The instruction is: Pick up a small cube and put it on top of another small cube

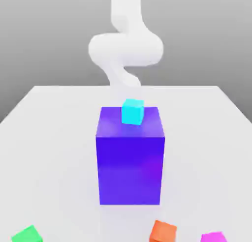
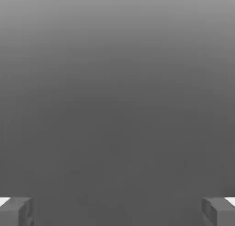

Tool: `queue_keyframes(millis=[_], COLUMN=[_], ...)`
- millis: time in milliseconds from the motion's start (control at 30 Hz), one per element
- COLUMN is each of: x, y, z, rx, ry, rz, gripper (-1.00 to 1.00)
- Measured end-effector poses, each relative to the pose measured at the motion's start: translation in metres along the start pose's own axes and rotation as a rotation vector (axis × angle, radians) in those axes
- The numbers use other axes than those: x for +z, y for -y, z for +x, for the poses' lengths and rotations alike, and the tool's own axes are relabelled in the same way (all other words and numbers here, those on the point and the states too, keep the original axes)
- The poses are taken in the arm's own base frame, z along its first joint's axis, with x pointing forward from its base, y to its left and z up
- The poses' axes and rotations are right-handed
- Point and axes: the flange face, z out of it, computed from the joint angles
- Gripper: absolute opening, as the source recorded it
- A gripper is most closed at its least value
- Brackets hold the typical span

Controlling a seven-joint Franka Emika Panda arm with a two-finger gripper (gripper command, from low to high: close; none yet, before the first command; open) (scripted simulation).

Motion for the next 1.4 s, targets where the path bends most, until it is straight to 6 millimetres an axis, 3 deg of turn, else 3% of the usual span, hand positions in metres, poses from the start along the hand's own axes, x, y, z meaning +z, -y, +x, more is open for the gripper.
queue_keyframes(millis=[167, 367, 633, 833, 1033, 1167, 1200, 1400], x=[0.088, 0.190, 0.315, 0.395, 0.461, 0.505, 0.515, 0.520], y=[0.013, 0.020, 0.009, -0.022, -0.065, -0.098, -0.106, -0.110], z=[-0.012, -0.047, -0.126, -0.188, -0.251, -0.279, -0.285, -0.287], rx=[0.230, 0.487, 0.791, 1.003, 1.181, 1.213, 1.215, 1.216], ry=[0.146, 0.257, 0.282, 0.189, 0.016, -0.028, -0.030, -0.030], rz=[-0.067, -0.206, -0.448, -0.628, -0.767, -0.787, -0.788, -0.786], gripper=[0.00, 0.00, 0.00, 0.00, 0.00, 0.00, -1.00, -1.00])
